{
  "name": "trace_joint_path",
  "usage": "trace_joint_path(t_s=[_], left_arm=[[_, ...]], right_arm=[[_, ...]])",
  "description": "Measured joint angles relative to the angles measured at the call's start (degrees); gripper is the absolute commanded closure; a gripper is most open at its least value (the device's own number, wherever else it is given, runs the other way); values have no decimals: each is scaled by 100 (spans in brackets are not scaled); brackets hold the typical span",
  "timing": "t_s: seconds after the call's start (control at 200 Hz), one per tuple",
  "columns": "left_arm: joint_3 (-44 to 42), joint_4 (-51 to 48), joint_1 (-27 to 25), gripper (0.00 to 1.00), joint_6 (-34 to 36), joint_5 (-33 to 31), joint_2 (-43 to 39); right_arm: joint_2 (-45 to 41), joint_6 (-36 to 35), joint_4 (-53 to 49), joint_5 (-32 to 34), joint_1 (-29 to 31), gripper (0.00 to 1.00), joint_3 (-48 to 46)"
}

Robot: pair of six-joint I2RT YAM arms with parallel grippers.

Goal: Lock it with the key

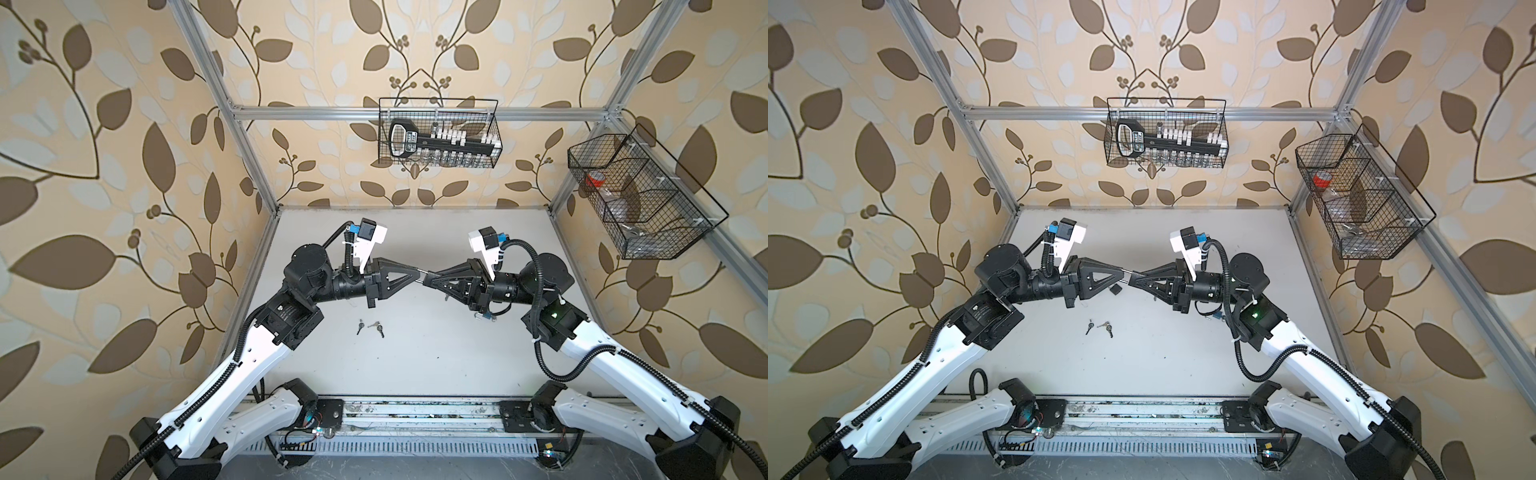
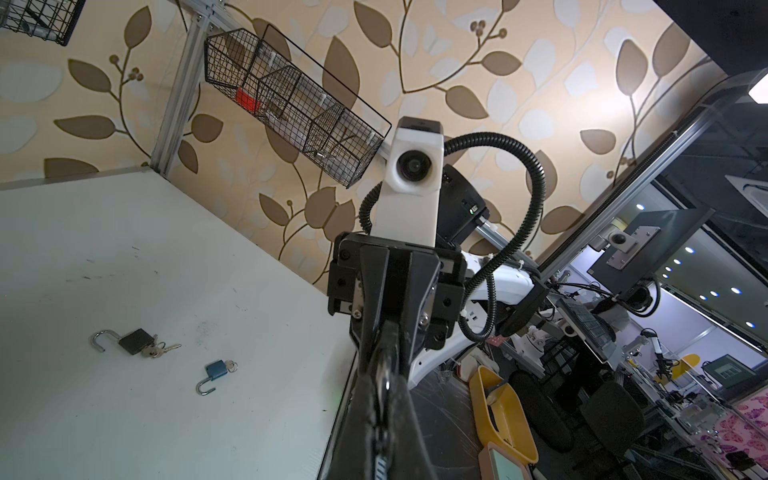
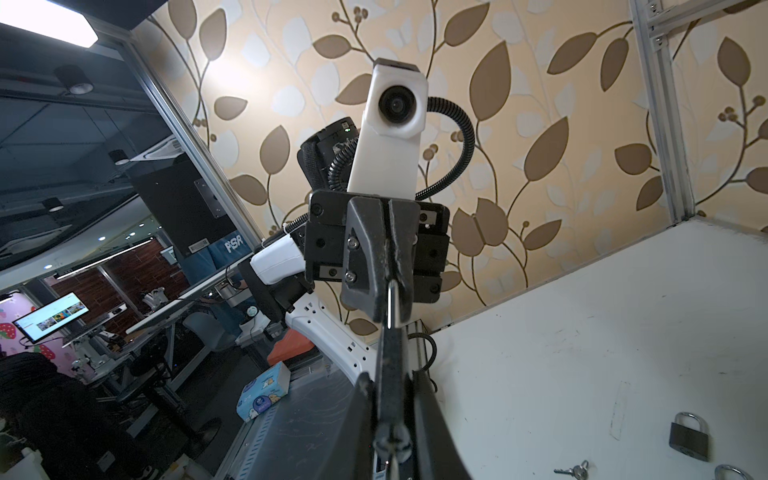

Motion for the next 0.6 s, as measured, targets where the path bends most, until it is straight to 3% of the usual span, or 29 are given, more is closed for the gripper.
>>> trace_joint_path(t_s=[0.28,0.6], left_arm=[[7,-92,0,100,122,20,0],[7,-109,-11,100,122,17,4]], right_arm=[[170,688,195,-262,-28,100,33],[251,739,238,-269,-31,100,59]])
